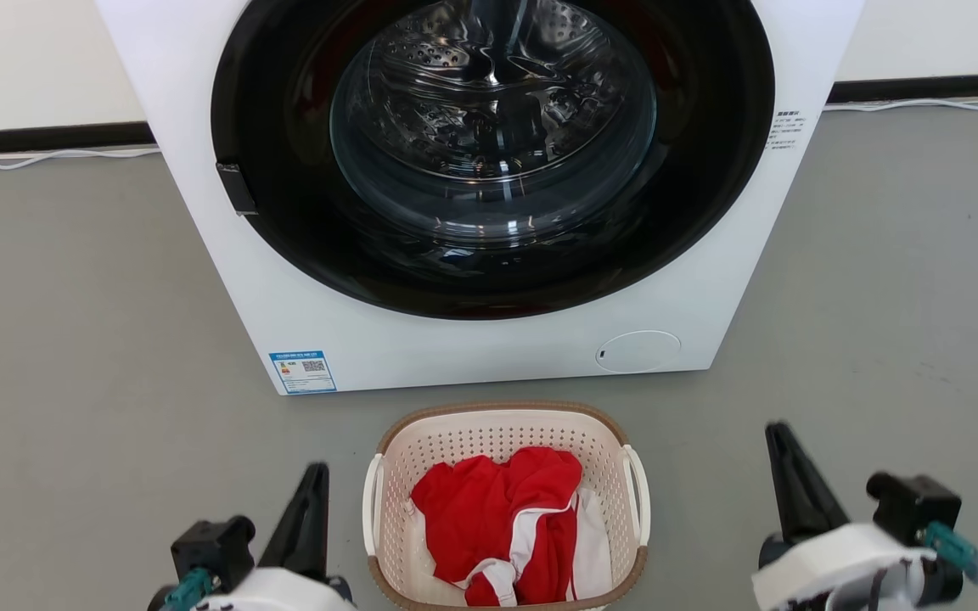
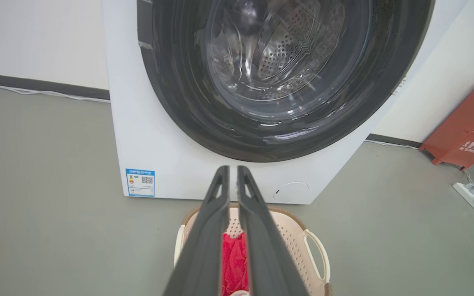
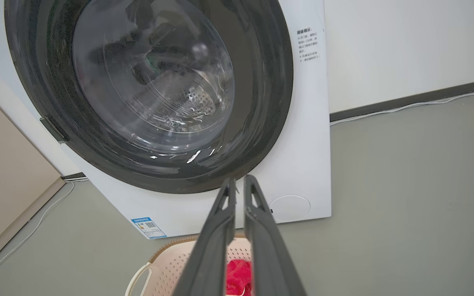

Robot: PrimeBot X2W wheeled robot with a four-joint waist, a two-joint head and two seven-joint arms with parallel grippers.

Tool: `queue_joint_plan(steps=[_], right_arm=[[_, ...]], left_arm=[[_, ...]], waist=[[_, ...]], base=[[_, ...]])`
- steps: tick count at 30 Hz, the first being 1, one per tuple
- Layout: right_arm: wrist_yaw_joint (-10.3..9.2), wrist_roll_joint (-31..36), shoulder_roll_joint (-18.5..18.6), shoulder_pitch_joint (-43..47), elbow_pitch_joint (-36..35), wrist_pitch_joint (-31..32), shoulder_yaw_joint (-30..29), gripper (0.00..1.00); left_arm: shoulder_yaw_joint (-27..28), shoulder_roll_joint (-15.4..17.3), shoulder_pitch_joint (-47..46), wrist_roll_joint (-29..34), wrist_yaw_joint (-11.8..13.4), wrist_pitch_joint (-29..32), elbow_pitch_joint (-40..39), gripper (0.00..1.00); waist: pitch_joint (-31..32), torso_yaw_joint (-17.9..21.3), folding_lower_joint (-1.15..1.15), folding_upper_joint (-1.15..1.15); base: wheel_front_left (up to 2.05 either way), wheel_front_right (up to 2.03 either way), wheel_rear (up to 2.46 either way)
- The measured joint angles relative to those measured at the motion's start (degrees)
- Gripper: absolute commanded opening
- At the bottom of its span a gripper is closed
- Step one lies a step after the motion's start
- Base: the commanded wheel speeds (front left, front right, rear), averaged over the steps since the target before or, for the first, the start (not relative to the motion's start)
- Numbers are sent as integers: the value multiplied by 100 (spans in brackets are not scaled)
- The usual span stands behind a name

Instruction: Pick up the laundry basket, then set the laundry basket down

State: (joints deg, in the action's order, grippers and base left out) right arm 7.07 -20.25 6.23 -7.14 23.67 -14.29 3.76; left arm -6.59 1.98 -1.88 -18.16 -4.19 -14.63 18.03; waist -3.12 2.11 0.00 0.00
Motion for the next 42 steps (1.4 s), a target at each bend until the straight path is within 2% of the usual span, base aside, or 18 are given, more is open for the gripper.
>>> queue_joint_plan(steps=[42], right_arm=[[0,-2350,-135,139,-149,673,-360,0]], left_arm=[[354,-1,118,-2429,-64,705,29,0]], waist=[[100,-71,1,0]], base=[[0,0,0]])
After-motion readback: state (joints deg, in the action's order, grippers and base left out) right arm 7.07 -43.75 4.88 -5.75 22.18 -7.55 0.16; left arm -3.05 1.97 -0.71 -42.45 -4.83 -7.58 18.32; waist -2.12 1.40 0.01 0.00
